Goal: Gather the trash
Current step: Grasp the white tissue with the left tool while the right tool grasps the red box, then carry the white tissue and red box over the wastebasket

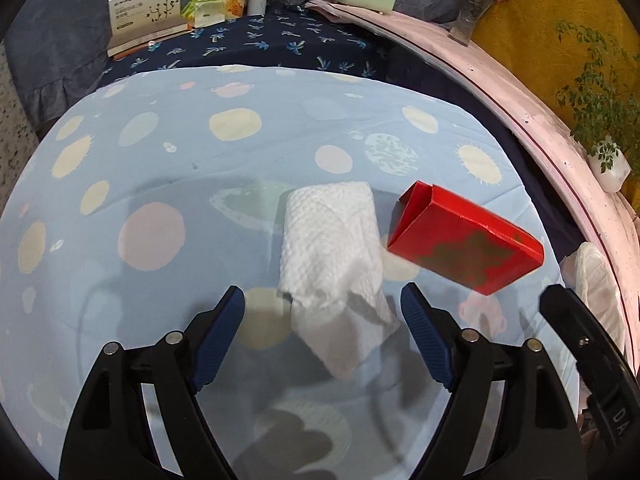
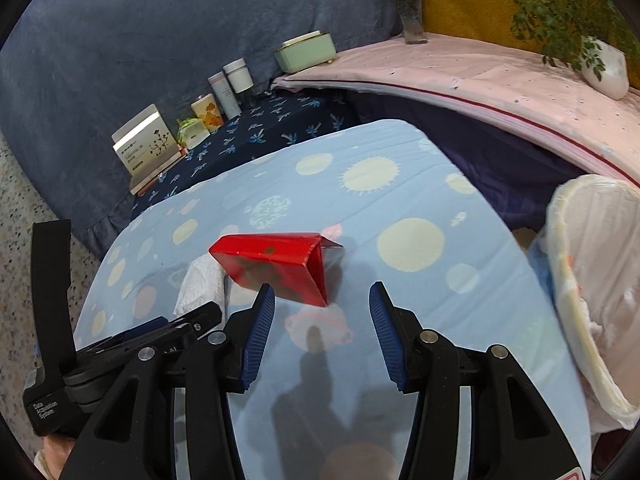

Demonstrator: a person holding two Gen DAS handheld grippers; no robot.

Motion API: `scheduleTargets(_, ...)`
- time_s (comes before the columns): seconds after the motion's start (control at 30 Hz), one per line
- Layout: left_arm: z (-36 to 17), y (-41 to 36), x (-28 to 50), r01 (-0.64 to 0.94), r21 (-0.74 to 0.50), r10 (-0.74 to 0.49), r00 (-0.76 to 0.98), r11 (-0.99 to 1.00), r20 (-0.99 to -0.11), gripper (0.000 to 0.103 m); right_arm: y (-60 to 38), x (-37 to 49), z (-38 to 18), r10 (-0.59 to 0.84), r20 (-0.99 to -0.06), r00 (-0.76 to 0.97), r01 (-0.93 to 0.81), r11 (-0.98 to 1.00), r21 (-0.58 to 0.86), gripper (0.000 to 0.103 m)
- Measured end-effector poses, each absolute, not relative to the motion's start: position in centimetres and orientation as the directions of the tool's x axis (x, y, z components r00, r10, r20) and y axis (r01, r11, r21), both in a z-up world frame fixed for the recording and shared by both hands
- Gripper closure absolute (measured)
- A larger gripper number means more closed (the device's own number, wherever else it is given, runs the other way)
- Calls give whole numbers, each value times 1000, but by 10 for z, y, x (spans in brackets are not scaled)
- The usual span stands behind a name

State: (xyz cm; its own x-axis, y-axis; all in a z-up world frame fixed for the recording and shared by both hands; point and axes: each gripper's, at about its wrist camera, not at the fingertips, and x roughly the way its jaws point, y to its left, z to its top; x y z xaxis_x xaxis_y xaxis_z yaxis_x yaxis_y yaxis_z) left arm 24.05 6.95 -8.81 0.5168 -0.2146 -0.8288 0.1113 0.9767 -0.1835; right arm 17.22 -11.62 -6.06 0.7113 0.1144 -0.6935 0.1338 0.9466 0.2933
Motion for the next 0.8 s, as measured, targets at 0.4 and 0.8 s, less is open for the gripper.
scheduleTargets(0.4, -90, 73, 257, 153, -191, -244, 534, 969, -809, 77, -97, 211, -80, 171, -705, 688, 94, 943, 320, 61)
scheduleTargets(0.8, -78, 63, 236, 191, -217, -287, 535, 957, -795, 93, -89, 188, -64, 170, -694, 699, 57, 955, 291, 98)
